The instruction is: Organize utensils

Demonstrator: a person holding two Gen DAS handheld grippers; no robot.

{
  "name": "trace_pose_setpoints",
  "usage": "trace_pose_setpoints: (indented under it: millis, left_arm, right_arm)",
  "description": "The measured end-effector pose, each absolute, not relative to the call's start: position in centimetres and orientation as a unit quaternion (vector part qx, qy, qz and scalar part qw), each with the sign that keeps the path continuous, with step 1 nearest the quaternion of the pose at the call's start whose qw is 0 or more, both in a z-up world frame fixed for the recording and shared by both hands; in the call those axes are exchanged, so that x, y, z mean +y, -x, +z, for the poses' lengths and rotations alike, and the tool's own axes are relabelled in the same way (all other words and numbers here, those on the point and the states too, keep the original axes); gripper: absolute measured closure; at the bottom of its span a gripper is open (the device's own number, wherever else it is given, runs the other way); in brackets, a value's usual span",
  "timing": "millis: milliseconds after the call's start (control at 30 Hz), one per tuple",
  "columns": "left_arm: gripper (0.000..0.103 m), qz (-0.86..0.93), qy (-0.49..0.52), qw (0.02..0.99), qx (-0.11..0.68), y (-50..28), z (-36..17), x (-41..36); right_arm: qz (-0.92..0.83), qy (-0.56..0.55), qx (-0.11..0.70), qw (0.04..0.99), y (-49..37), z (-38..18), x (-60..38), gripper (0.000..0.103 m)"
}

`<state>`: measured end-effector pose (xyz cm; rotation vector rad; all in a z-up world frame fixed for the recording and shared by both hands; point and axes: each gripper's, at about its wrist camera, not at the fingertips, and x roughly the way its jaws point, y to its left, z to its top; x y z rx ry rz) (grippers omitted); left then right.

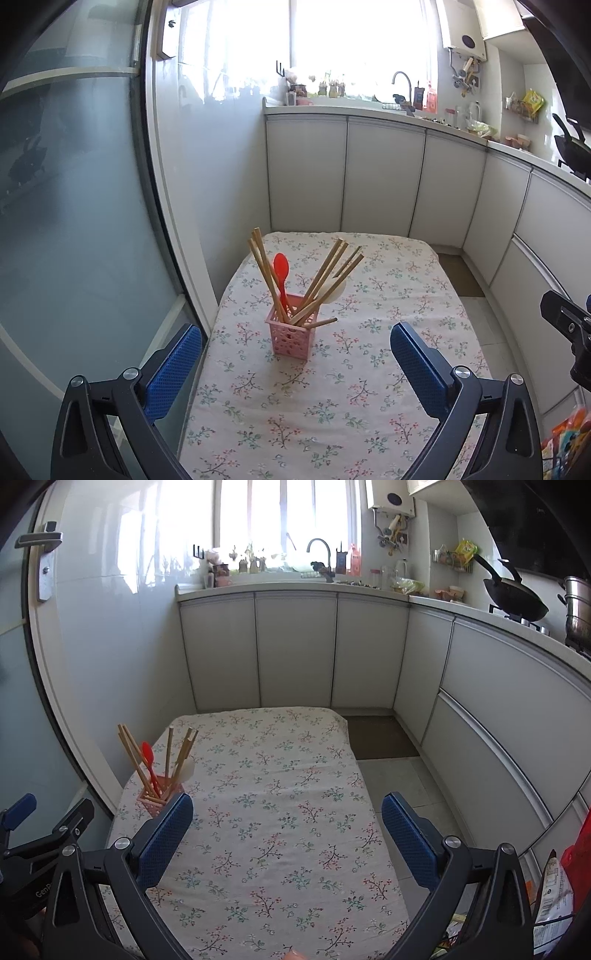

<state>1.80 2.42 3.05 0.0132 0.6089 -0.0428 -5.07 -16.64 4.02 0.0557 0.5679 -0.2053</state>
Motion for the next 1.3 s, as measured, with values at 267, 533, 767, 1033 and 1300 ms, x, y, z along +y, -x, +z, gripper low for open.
trace_pose_setpoints:
  millis: [267, 533, 767, 1033, 1300]
  left_arm:
    - [0.0, -0.025, -0.009, 0.953, 0.303, -1.94, 2.91, 2.37]
    - [0.0, -0.025, -0.01, 0.953, 0.303, -1.92, 2.87, 2.29]
    - [0.0, -0.024, -0.01, 0.953, 0.303, -1.99, 2.75, 2.2]
    - [0.0, -0.024, -0.011, 0.953, 0.303, -1.99, 2.78, 2.25]
    - [0.0, -0.023, -0.01, 0.953, 0.303, -2.05, 2.64, 2.35]
  right_arm:
    - [-0.102, -0.028, 0.279, 0.954, 4.82, 4.12, -16.63, 0.0]
    - [-0.102, -0.027, 0.279, 0.955, 4.84, 4.14, -16.58, 0.0]
    - [-0.103, -0.028, 0.277, 0.955, 4.94, 4.05, -16.53, 0.0]
    - [-0.101, -0.027, 0.276, 0.955, 4.9, 4.1, -16.35, 0.0]
    - [-0.101, -0.026, 0.276, 0.955, 4.9, 4.08, -16.25, 0.0]
